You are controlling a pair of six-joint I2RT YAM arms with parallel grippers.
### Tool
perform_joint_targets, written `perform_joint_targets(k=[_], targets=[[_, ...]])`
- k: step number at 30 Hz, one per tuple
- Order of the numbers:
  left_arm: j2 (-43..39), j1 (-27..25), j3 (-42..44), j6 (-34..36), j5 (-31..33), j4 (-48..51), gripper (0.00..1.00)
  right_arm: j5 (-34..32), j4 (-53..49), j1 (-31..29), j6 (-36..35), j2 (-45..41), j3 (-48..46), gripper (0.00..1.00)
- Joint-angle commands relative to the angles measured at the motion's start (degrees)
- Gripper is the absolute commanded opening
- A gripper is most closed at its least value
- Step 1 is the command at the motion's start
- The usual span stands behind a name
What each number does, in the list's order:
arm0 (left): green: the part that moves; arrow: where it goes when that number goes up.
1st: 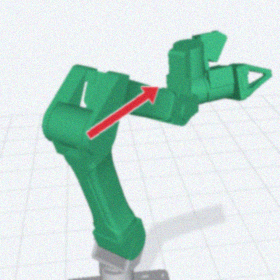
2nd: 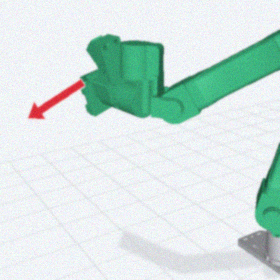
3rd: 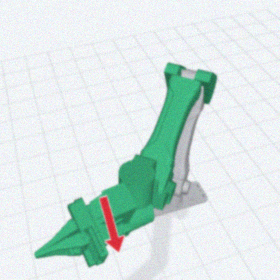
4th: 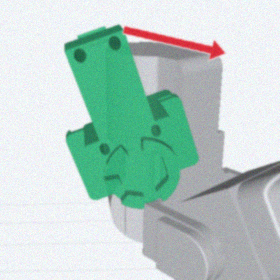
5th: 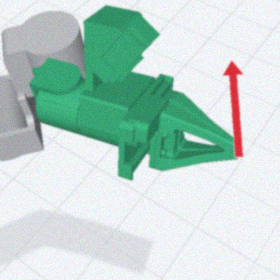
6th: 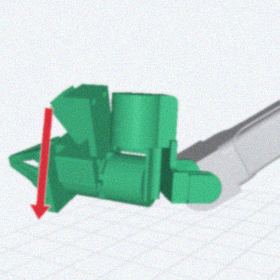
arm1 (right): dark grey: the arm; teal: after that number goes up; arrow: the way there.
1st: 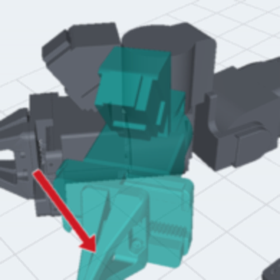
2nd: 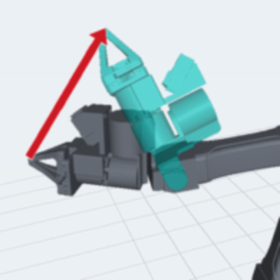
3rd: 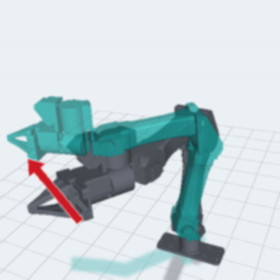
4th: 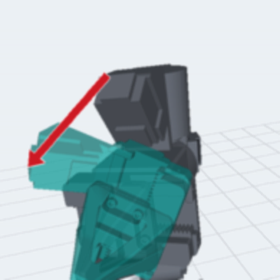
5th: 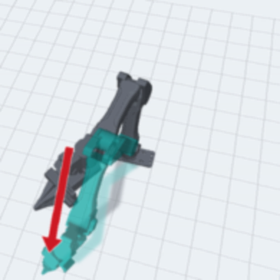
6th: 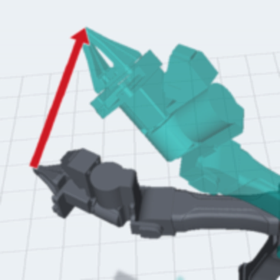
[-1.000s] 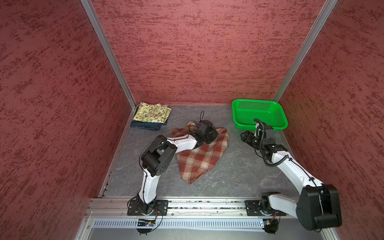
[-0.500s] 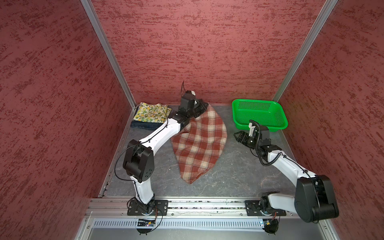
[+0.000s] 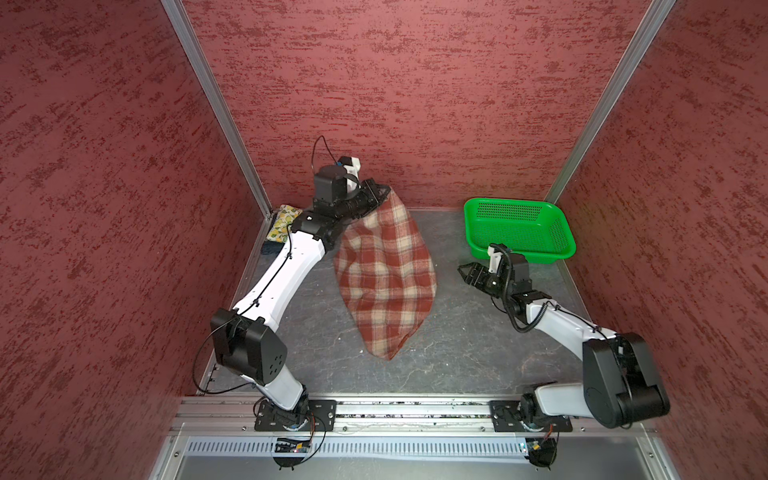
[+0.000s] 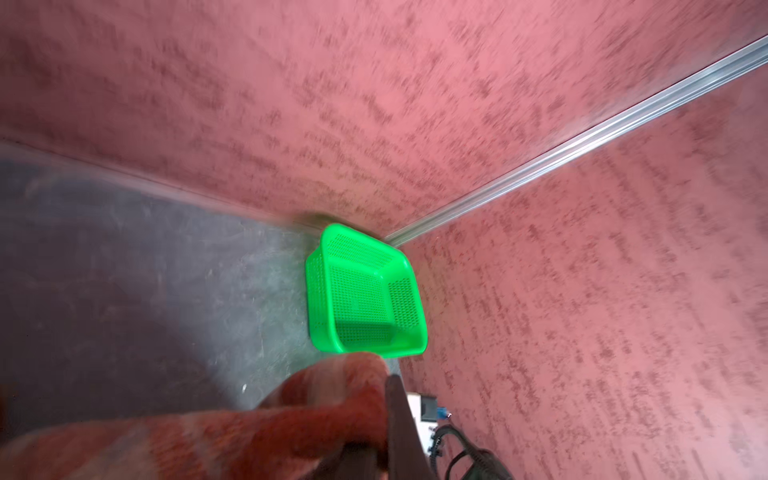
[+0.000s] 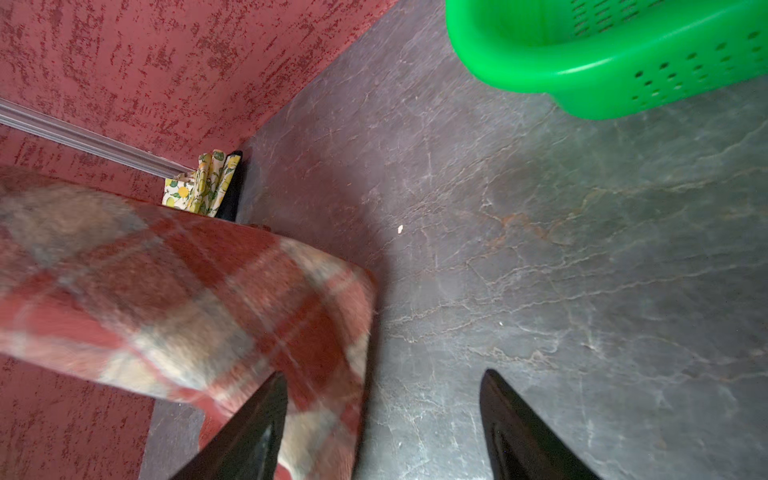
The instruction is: Fold and stack the skirts
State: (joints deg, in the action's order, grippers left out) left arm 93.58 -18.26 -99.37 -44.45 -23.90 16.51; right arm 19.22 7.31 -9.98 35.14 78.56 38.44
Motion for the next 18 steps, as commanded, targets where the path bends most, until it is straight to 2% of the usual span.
perform_joint_targets(k=[1,3,8,10,13,15,18], targets=[[3.6,1.1,-13.0,2.2,-6.8,0.7,0.00,-2.7,0.6,-0.2,0.1,-0.1,3.5,0.75],[8.8,2.0,-21.9,0.4,-11.8,1.6,0.00,-3.8,-0.6,-0.2,-0.4,-0.4,5.2,0.75],[22.2,2.7,-50.3,-3.2,-20.7,7.9,0.00,-6.4,-3.9,-0.2,-2.1,-2.5,9.4,0.75],[24.0,2.5,-54.6,-4.6,-23.1,7.6,0.00,-7.4,-5.1,-0.1,-2.8,-3.2,10.6,0.75],[19.3,1.2,-48.4,-1.9,-25.3,8.3,0.00,-8.8,-6.3,-0.2,-3.7,-4.7,10.7,0.75],[12.0,-0.7,-36.2,2.7,-25.2,8.0,0.00,-9.3,-6.5,-0.2,-3.8,-5.7,9.9,0.76],[-2.4,-2.4,-9.1,5.6,-24.4,0.6,0.00,-9.3,-6.8,-0.2,-3.8,-7.2,7.9,0.76]])
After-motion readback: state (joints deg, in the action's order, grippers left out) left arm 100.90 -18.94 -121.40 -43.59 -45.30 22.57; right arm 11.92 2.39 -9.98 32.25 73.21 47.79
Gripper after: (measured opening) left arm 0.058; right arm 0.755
